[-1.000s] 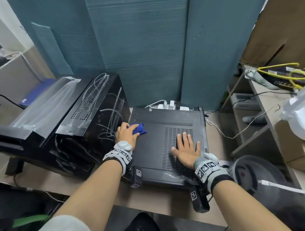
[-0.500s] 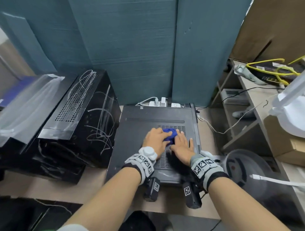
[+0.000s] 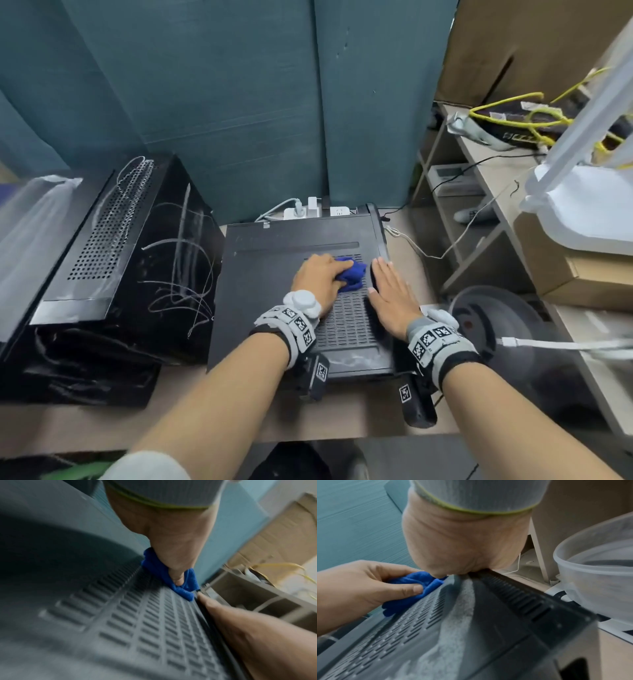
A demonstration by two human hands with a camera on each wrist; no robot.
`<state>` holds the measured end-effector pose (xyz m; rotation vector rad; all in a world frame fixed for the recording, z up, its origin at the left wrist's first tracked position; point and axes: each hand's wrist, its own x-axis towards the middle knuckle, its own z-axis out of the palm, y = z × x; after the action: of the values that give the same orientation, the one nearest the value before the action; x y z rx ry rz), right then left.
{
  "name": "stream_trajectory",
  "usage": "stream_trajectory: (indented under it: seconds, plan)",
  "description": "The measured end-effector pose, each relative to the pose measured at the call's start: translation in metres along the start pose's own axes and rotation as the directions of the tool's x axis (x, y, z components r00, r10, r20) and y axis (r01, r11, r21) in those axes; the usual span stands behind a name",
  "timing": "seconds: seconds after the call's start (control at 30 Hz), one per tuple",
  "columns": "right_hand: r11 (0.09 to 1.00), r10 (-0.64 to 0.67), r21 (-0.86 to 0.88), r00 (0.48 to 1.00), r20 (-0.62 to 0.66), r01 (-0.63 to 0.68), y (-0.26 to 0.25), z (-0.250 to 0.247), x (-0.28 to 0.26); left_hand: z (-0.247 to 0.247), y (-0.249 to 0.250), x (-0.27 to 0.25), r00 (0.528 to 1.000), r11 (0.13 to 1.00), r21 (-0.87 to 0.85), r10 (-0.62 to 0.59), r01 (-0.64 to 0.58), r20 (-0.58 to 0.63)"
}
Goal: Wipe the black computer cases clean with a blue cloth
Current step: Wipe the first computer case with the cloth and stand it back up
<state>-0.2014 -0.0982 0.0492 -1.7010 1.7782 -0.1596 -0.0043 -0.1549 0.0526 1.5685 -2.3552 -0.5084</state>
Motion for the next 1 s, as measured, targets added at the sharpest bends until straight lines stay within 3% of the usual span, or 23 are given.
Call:
stream_trajectory:
  seconds: [0.1,0.27,0.4,0.6,0.73,0.9,1.0]
  plan:
    - [1.000,-0.020,0.008,1.000,-0.001,0.020,0.003,0.001,-0.001,-0.007,-0.012,0.005,0.999,0.999,0.012,0.032,-0.033,0.013]
    - [0.999,-0.054,0.001,0.999,-0.005,0.054,0.005,0.003,-0.001,-0.035,-0.060,0.051,0.968,0.971,0.048,-0.229,0.235,-0.104]
    - [0.997,-0.077,0.023,0.997,-0.014,0.078,0.015,0.007,0.004,-0.038,-0.051,0.094,0.954,0.957,0.027,-0.287,0.290,-0.086]
    - [0.982,-0.101,0.157,0.994,-0.028,0.104,0.011,0.001,0.000,-0.017,-0.010,0.119,0.999,0.998,-0.036,-0.051,0.051,-0.003]
    - [0.829,-0.003,0.559,1.000,-0.022,0.015,0.013,-0.008,0.000,-0.001,0.009,0.112,0.996,0.993,-0.091,0.074,-0.070,0.040]
    - [0.664,0.148,0.741,0.989,0.000,-0.100,0.028,-0.003,0.000,0.004,0.026,0.091,0.978,0.970,-0.141,0.205,-0.197,0.047]
    - [0.694,0.157,0.713,0.988,-0.017,-0.098,0.035,-0.001,-0.009,0.006,0.033,0.075,0.964,0.956,-0.149,0.263,-0.254,0.042]
